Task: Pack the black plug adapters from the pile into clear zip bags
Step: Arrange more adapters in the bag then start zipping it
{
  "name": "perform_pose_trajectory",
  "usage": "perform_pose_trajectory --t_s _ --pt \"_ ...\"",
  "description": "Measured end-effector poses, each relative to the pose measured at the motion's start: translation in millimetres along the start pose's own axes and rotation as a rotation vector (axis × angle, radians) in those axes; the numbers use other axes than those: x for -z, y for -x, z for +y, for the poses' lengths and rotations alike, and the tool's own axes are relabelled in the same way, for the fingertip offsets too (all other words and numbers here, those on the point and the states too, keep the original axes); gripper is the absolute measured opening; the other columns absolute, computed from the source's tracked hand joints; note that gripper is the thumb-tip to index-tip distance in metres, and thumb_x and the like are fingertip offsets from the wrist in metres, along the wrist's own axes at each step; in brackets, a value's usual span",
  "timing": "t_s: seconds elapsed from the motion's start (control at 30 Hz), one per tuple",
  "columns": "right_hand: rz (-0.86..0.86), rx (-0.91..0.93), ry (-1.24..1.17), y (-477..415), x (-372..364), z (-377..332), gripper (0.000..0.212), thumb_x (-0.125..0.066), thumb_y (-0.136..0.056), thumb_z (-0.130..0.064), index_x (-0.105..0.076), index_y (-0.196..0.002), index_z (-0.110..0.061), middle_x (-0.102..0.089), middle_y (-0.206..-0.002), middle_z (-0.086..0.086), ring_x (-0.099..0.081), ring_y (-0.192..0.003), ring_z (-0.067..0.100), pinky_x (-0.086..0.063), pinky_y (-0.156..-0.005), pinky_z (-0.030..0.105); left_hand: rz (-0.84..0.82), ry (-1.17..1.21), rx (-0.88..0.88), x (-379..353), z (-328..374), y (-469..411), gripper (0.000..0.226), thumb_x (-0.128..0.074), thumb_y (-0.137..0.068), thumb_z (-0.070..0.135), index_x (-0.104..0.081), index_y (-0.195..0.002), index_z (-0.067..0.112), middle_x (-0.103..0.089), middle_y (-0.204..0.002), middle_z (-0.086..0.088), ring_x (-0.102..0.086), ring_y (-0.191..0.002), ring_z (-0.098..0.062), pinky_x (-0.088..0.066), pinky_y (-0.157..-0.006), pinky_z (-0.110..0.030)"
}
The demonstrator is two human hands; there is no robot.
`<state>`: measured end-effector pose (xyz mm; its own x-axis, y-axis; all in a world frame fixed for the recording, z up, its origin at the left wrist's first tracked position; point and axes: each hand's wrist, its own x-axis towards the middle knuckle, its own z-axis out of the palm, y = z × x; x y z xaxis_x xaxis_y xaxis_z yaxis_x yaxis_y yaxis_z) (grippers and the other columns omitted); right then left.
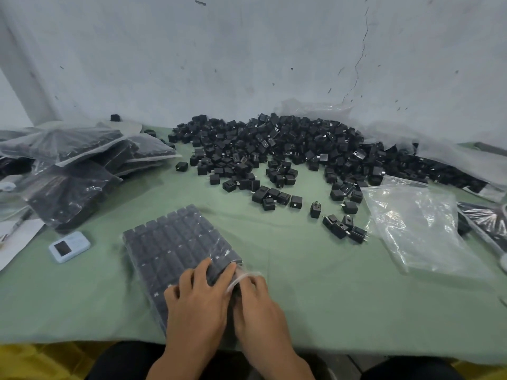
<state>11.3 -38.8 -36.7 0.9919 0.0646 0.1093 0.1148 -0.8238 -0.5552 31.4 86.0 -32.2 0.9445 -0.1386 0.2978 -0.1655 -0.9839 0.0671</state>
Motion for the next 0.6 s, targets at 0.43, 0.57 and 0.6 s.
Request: perform_pose_trajectory --t_s 0.43,0.57,0.6 --pt "-0.160 0.168 -0.143 8 40 14 0.049 -0.046 -0.093 -0.004 -0.054 -0.138 -0.019 -0.059 -0.138 -0.005 -0.053 -0.124 0.009 -0.036 -0.103 0.012 -0.103 0.041 -0.048 3 -3 3 0.050 -0.040 -0.084 0.042 -0.070 -0.123 0.035 -0.066 -0.127 -0.009 -0.066 -0.113 -0.029 -0.049 -0.075 -0.047" --pt "-0.087 0.066 -0.169 -21 87 48 0.033 -0.055 -0.092 -0.006 -0.074 -0.110 -0.026 -0.063 -0.081 -0.041 -0.057 -0.077 -0.017 -0.039 -0.076 0.004 -0.118 0.067 -0.017 6 -2 2 0.047 -0.039 -0.088 0.047 -0.071 -0.121 0.037 -0.067 -0.126 -0.006 -0.066 -0.113 -0.028 -0.050 -0.079 -0.049" --pt "0.014 0.040 -0.130 -35 98 61 0.030 -0.057 -0.092 -0.008 -0.074 -0.109 -0.027 -0.066 -0.086 -0.034 -0.057 -0.077 -0.013 -0.044 -0.079 0.013 -0.122 0.070 -0.013 8 -2 2 0.047 -0.039 -0.088 0.047 -0.072 -0.120 0.037 -0.067 -0.125 -0.006 -0.066 -0.113 -0.027 -0.050 -0.080 -0.049"
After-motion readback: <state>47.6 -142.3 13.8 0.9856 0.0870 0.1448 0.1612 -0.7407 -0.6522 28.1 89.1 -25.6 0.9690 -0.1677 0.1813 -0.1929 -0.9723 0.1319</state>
